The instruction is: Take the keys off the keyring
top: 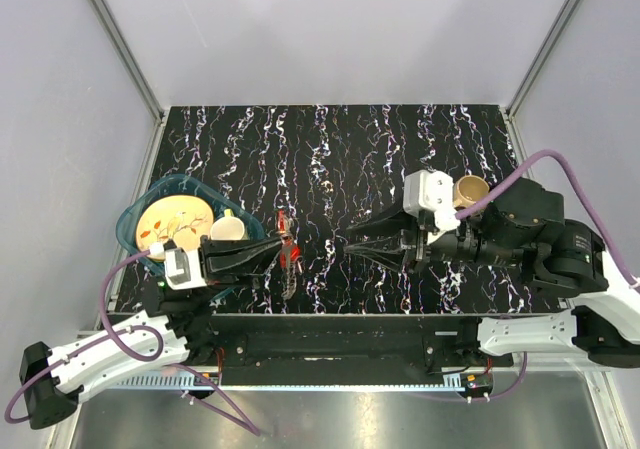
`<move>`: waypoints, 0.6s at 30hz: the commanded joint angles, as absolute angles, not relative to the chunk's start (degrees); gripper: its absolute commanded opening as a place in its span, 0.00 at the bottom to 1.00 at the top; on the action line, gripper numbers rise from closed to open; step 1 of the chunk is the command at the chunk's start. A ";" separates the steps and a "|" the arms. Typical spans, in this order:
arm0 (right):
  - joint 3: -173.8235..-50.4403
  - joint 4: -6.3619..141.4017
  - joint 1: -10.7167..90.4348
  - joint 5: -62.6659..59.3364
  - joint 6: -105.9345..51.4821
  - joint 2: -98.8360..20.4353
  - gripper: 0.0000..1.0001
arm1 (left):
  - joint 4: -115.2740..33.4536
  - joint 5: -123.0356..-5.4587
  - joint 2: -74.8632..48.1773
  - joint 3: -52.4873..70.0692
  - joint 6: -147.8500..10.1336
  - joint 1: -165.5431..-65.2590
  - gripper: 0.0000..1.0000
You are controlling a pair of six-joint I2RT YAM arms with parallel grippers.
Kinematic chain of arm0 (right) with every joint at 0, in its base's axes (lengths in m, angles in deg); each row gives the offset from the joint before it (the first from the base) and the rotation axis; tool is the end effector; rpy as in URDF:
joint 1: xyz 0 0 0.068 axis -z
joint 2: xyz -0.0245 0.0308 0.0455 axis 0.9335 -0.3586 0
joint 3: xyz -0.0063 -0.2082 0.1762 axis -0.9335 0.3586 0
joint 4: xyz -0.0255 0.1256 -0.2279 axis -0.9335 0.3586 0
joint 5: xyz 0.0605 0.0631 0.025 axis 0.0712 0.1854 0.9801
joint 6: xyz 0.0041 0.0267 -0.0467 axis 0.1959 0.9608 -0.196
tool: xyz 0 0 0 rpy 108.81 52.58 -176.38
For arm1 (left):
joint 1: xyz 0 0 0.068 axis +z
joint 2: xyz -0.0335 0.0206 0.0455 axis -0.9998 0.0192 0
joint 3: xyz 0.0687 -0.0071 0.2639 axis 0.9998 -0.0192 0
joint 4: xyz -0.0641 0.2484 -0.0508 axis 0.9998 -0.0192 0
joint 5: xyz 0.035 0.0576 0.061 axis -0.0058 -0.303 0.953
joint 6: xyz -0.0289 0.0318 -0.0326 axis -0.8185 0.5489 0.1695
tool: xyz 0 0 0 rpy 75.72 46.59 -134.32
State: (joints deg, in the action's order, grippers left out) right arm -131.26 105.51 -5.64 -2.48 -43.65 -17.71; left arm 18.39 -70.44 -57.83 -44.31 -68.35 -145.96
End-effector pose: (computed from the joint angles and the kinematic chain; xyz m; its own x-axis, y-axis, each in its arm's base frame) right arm 0.0385 0.1566 0.5248 0.1496 -0.0815 -0.9854 -0.9776 0.1370 -0.1597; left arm 0.0557 -0.1022 0.3400 0.2331 -0.7017 -0.6732 0.9634 0.2608 0.0618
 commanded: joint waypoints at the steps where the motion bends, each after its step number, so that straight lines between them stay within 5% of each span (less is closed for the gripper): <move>1: -130.28 99.80 -5.81 -1.23 -53.80 -20.60 0.32 | 22.11 -75.05 -58.07 -43.60 -69.49 -145.85 0.00; 6: -130.80 99.53 -5.81 -0.26 -55.75 -24.12 0.20 | 20.89 -79.01 -59.48 -44.04 -70.20 -145.85 0.00; 18: -127.38 99.00 -5.90 2.73 -57.07 -24.83 0.21 | 16.05 -81.12 -60.01 -43.25 -68.62 -145.85 0.00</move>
State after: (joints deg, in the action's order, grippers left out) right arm -127.15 101.49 -5.64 1.35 -55.71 -25.76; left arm 14.66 -78.68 -60.52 -44.31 -69.55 -145.96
